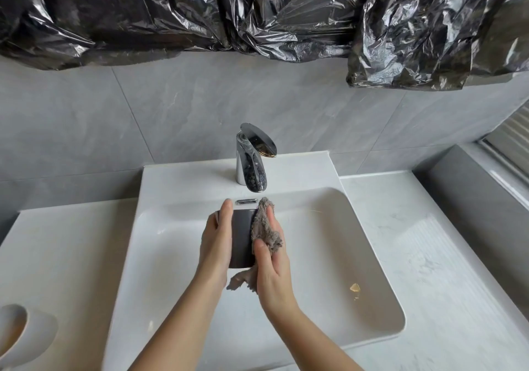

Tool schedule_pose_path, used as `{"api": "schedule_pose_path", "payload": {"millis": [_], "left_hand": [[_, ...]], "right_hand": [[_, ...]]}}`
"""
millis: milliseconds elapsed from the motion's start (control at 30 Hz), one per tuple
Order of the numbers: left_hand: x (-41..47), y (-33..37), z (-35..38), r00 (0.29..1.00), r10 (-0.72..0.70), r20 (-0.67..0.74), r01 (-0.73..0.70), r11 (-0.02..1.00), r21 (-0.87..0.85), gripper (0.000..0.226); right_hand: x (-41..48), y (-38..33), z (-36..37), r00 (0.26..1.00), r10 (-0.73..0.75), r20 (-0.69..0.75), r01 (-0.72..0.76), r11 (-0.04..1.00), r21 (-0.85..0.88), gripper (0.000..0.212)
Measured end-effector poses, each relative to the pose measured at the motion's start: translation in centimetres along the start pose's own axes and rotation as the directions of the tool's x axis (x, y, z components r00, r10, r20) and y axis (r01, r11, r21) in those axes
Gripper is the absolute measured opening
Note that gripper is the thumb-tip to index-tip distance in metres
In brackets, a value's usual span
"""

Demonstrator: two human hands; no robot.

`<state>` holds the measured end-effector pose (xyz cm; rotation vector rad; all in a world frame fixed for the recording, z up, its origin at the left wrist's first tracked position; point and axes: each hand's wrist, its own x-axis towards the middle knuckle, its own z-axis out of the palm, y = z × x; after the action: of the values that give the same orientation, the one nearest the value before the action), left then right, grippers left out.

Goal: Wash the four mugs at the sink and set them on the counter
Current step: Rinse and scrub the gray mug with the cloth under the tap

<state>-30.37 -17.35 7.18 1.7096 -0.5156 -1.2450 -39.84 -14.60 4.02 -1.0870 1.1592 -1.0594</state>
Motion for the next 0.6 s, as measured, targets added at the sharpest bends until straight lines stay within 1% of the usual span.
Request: {"api": "schedule_pose_path", "payload": {"millis": [67,100,167,200,233,267,333,367,400,433,500,567,600], "left_hand": [[0.3,-0.3,-0.2,0.999,-0.043,0.034,0.045,0.996,-0.083,0.077],[0.3,-0.5,-0.3,0.997,-0.056,0.054,0.062,0.992,-0.109,0.084],[0.4,-0.8,-0.6,0.991,-0.077,0.106,0.091,0.987,-0.130,0.091],[0.4,-0.9,-0.6,0.989,-0.084,0.122,0.101,0.986,-0.136,0.093],[0.4,-0.8,-0.6,0.990,-0.091,0.110,0.105,0.986,-0.130,0.093],[0.2,-0.3,-0.5,0.995,-0.076,0.064,0.083,0.991,-0.109,0.087],[0.0,0.2,-0.3,0.995,0.023,-0.093,-0.025,0.999,-0.021,0.061],[-0.1,0.3,-0.2,0.988,0.068,-0.137,-0.065,0.998,0.027,0.052],[-0.3,0.4,-0.1,0.988,0.081,-0.133,-0.075,0.996,0.052,0.053],[-0.6,0.3,0.0,0.990,0.085,-0.108,-0.080,0.995,0.054,0.058],[-1.0,0.1,-0.1,0.993,0.085,-0.084,-0.080,0.995,0.067,0.066],[-1.0,0.0,-0.3,0.993,0.086,-0.084,-0.082,0.996,0.046,0.070],[-1.1,0.1,-0.3,0.993,0.088,-0.078,-0.086,0.996,0.018,0.073]], "right_hand": [[-0.1,-0.6,-0.5,0.996,0.080,0.027,-0.080,0.997,0.018,0.054],[0.0,-0.8,-0.8,0.993,0.110,0.049,-0.111,0.994,0.015,0.050],[0.0,-1.3,-1.2,0.988,0.122,0.095,-0.123,0.992,0.005,0.036],[0.0,-1.3,-1.1,0.988,0.111,0.104,-0.112,0.994,0.007,0.033],[-0.2,-1.4,-1.0,0.989,0.102,0.105,-0.104,0.995,0.009,0.035],[-0.3,-1.3,-0.7,0.991,0.097,0.094,-0.097,0.995,-0.004,0.042],[-0.6,-1.0,-0.5,0.993,0.077,0.088,-0.077,0.997,0.002,0.050],[-0.7,-0.8,-0.4,0.994,0.060,0.087,-0.062,0.998,0.017,0.052],[-0.6,-0.8,-0.2,0.996,0.041,0.080,-0.044,0.998,0.037,0.051],[-0.4,-0.6,0.0,0.998,0.011,0.058,-0.014,0.999,0.049,0.049],[-0.2,-0.5,0.2,1.000,-0.016,0.006,0.016,1.000,0.022,0.054],[-0.3,-1.3,-0.1,1.000,0.022,-0.002,-0.022,1.000,0.007,0.040],[-0.3,-1.8,-0.5,0.998,0.056,0.025,-0.056,0.998,0.023,0.035]]}}
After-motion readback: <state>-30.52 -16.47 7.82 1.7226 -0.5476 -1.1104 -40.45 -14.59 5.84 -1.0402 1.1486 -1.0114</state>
